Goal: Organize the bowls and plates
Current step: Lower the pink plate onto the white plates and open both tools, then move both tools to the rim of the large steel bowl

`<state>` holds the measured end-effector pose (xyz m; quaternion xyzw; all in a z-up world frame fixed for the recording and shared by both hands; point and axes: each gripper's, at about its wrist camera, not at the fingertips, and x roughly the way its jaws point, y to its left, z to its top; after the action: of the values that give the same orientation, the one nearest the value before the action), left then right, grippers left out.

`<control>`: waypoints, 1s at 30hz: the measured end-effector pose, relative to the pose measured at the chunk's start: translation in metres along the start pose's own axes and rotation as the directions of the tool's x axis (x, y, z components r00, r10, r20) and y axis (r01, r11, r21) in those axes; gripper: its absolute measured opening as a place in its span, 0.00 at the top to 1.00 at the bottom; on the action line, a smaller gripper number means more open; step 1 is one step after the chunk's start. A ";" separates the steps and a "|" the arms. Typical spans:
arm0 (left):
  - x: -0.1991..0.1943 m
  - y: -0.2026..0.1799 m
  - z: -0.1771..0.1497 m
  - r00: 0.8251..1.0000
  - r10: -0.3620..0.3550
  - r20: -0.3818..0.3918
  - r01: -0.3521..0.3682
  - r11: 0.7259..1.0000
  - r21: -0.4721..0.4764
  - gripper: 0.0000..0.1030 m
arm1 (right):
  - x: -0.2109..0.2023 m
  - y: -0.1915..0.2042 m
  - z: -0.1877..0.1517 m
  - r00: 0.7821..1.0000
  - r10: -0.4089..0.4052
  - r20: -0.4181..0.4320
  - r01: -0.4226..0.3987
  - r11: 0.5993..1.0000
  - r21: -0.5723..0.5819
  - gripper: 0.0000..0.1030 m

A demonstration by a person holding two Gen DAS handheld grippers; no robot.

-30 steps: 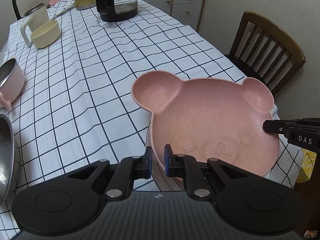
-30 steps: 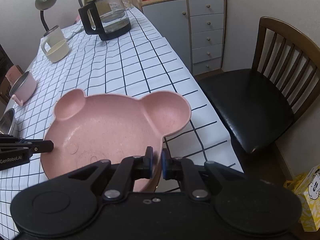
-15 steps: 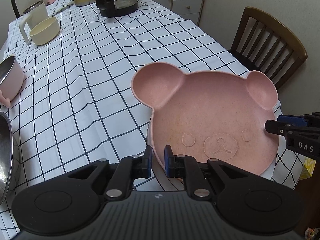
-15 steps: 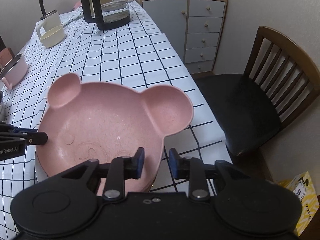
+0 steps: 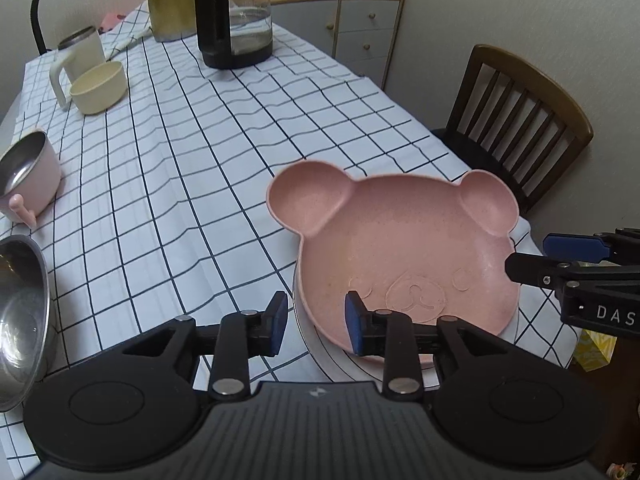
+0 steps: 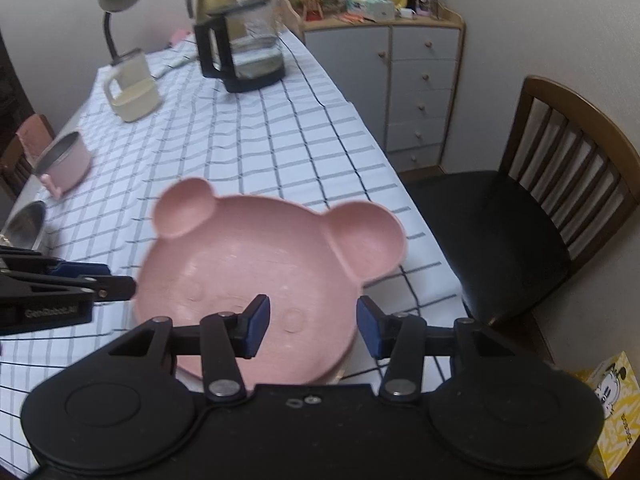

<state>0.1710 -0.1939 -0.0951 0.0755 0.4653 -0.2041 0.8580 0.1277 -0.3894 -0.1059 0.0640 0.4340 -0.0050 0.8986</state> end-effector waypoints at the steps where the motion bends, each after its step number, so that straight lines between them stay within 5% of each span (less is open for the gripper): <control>1: -0.005 0.001 0.000 1.000 0.001 0.009 -0.001 1.000 -0.002 0.71 | -0.003 0.003 0.001 1.000 0.005 0.008 -0.005 1.000 -0.003 0.48; 9: -0.043 0.013 -0.005 0.995 0.018 0.093 -0.015 0.999 -0.028 0.70 | -0.031 0.032 0.008 0.995 0.064 0.070 -0.062 0.997 -0.036 0.39; 15: -0.077 0.035 -0.014 0.981 0.064 0.182 -0.051 0.996 -0.076 0.47 | -0.048 0.061 0.017 0.987 0.116 0.112 -0.108 0.992 -0.071 0.32; 30: -0.136 0.108 -0.046 0.934 0.240 0.266 -0.176 0.954 -0.242 0.28 | -0.059 0.149 0.037 0.949 0.280 0.148 -0.241 0.942 -0.235 0.13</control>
<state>0.1153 -0.0433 -0.0140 0.0008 0.3418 -0.0691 0.9372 0.1290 -0.2488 -0.0205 0.0233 0.3370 0.1552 0.9283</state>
